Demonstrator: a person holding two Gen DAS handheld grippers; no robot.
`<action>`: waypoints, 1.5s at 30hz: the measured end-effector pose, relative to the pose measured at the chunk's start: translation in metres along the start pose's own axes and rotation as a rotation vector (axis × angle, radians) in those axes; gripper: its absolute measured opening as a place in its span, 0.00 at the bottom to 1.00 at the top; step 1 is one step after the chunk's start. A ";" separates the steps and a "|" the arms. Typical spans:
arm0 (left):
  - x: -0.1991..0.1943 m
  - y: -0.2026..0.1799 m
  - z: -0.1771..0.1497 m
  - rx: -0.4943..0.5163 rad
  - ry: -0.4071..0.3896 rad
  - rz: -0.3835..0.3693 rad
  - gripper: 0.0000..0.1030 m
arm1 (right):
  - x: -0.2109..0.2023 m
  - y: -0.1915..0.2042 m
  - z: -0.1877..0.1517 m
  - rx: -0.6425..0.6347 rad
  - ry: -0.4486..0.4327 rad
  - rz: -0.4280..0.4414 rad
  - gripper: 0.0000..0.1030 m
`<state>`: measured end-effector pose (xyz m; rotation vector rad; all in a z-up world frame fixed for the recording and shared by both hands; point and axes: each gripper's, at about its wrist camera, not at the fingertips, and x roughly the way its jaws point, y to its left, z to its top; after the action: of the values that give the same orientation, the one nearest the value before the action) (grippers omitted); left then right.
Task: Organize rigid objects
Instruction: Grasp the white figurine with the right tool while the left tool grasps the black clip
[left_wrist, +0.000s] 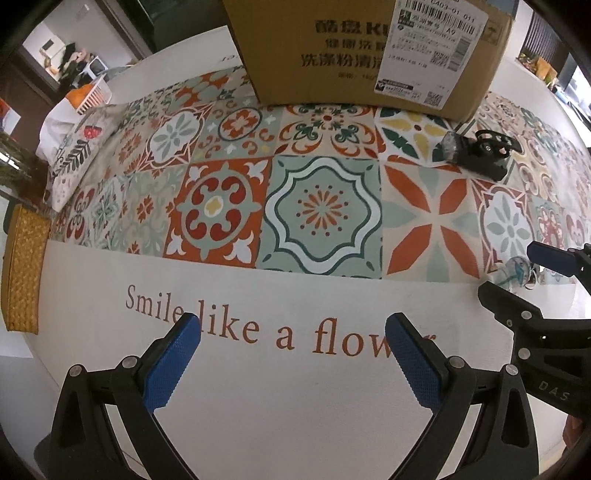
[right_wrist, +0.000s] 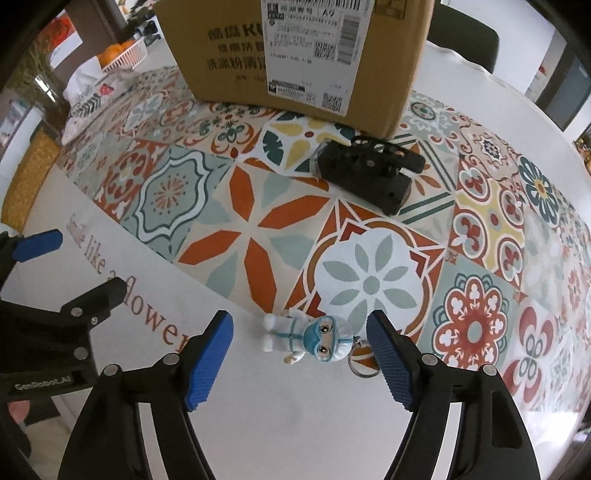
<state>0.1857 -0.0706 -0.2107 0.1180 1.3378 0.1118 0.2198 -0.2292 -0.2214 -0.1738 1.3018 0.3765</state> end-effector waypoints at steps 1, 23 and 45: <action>0.001 0.000 0.000 -0.002 0.002 0.003 0.99 | 0.002 0.001 0.000 -0.006 0.001 -0.004 0.72; -0.009 -0.022 0.015 0.094 -0.078 -0.045 0.98 | -0.015 -0.024 -0.010 0.144 -0.096 -0.033 0.53; -0.019 -0.099 0.089 0.254 -0.218 -0.226 0.98 | -0.036 -0.108 -0.013 0.458 -0.205 -0.055 0.53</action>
<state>0.2694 -0.1737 -0.1866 0.1864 1.1345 -0.2567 0.2397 -0.3402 -0.1993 0.2107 1.1460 0.0406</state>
